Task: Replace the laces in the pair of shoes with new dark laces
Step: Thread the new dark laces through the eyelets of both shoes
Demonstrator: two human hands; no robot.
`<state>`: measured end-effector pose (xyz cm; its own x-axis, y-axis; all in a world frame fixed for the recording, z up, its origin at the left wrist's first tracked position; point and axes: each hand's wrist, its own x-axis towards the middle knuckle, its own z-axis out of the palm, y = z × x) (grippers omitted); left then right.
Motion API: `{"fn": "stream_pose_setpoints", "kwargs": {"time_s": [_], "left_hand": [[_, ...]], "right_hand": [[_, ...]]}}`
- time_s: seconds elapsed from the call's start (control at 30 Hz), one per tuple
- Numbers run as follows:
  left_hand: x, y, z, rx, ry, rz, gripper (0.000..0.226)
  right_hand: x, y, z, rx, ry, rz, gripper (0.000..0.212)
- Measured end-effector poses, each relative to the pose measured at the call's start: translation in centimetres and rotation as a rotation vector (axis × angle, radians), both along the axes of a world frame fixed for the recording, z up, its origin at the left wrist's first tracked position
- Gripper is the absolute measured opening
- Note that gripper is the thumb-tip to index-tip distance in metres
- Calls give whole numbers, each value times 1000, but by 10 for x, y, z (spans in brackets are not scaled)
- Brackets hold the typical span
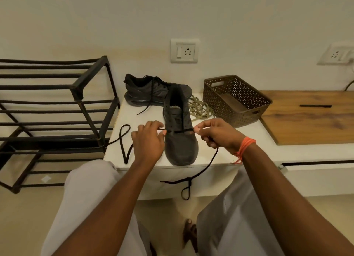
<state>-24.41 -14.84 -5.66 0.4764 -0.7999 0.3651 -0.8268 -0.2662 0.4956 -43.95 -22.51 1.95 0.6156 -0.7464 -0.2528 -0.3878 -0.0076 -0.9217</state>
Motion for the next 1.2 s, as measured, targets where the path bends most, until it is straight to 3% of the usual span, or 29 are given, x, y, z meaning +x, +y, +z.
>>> {"fn": "stream_pose_setpoints", "kwargs": {"time_s": [0.1, 0.2, 0.27, 0.37, 0.4, 0.43, 0.47, 0.57, 0.63, 0.7, 0.77, 0.9, 0.97, 1.03, 1.2], "left_hand": [[-17, 7, 11, -12, -52, -322, 44], [-34, 12, 22, -9, 191, -441, 29], [-32, 7, 30, -147, 515, -288, 14], [-15, -3, 31, -358, 1150, 145, 19], [-9, -6, 28, -366, 1222, 251, 18], [-6, -7, 25, -345, 1176, 292, 19], [-6, -5, 26, -322, 1013, 259, 25], [-18, 0, 35, -264, 382, -233, 45], [-35, 6, 41, -95, 174, -464, 45], [-39, 8, 39, -87, 65, -433, 31], [-32, 6, 42, -231, 340, -290, 28], [15, -1, 49, -459, 1183, 256, 35], [34, 3, 45, -482, 1414, 415, 33], [41, 5, 44, -498, 1390, 480, 33], [43, 9, 45, -375, 962, 418, 21]], "right_hand": [[1, -3, 0, -9, -101, 1, 15], [6, -2, -5, -24, -162, 13, 13], [2, -3, -6, -48, -138, 13, 14], [-18, -7, -8, -88, -52, 20, 23], [-25, -9, -9, -102, -39, 0, 24], [-31, -11, -10, -117, -38, -25, 23], [-34, -12, -11, -131, -46, -43, 23], [-27, -11, -8, -143, -112, -12, 26], [-14, -7, -6, -147, -166, 23, 28], [-5, -6, -4, -148, -197, 41, 30], [-6, -9, -4, -156, -193, 43, 28], [-28, -17, -18, -179, -101, -5, 29], [-39, -24, -30, -186, -12, -43, 33], [-46, -27, -38, -216, 76, -65, 37], [-39, -23, -33, -206, -24, -77, 26]]}}
